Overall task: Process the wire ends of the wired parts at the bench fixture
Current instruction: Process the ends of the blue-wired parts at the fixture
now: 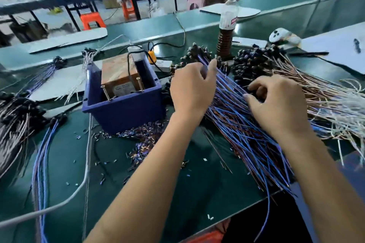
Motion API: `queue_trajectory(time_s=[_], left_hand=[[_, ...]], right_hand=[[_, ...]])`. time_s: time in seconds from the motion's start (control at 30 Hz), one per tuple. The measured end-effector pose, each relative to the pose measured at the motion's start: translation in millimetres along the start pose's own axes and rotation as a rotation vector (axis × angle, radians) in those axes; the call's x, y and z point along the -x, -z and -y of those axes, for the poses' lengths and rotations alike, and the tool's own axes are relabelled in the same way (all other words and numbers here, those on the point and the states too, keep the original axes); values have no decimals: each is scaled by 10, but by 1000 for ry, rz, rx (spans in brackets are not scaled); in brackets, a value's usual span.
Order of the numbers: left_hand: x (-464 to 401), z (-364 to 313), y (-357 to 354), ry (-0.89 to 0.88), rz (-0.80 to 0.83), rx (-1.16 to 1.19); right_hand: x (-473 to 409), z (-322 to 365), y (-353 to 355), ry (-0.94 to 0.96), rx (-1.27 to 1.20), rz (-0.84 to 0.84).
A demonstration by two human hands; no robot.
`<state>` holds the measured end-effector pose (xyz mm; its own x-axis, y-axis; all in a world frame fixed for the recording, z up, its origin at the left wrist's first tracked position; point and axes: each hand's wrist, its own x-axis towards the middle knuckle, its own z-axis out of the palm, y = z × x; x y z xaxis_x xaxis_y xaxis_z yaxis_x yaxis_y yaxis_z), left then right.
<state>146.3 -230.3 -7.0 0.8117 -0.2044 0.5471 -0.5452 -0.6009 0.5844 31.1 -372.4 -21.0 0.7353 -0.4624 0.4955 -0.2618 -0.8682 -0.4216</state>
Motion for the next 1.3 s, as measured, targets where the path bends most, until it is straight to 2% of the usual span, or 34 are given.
queue_trajectory(time_s=[0.07,0.13,0.2,0.23,0.27,0.3,0.4,0.6,0.67,0.83,1.07,1.3], left_hand=[[146,114,213,-34,103,59],[223,356,550,79,407,5],[290,651,959,258,824,-102],[345,811,1184,316,981,-179],[401,945,1378,349,1075,-262],[452,1084,1579,377,1096,-345],[532,1427,2020,489,948,-480],[530,1954,2354,578,421,-713],[500,2077,2312,588,331,-711],[368,2430,2128,576,261,-831],[225,2590,2011,553,202,-913],[238,2556,2061,546,298,-727]], right_hand=[[5,248,66,39,-41,-32],[84,638,64,109,-116,41],[226,1059,-32,194,-135,208],[308,1280,-132,248,-114,323],[378,1476,-246,299,-81,441],[444,1697,-381,352,-54,554],[636,2218,-755,470,-56,772],[920,2972,-1268,601,-162,844],[957,3124,-1397,617,-109,895],[1058,3205,-1516,709,74,811],[1062,3180,-1514,716,47,769],[1035,3150,-1536,693,14,805]])
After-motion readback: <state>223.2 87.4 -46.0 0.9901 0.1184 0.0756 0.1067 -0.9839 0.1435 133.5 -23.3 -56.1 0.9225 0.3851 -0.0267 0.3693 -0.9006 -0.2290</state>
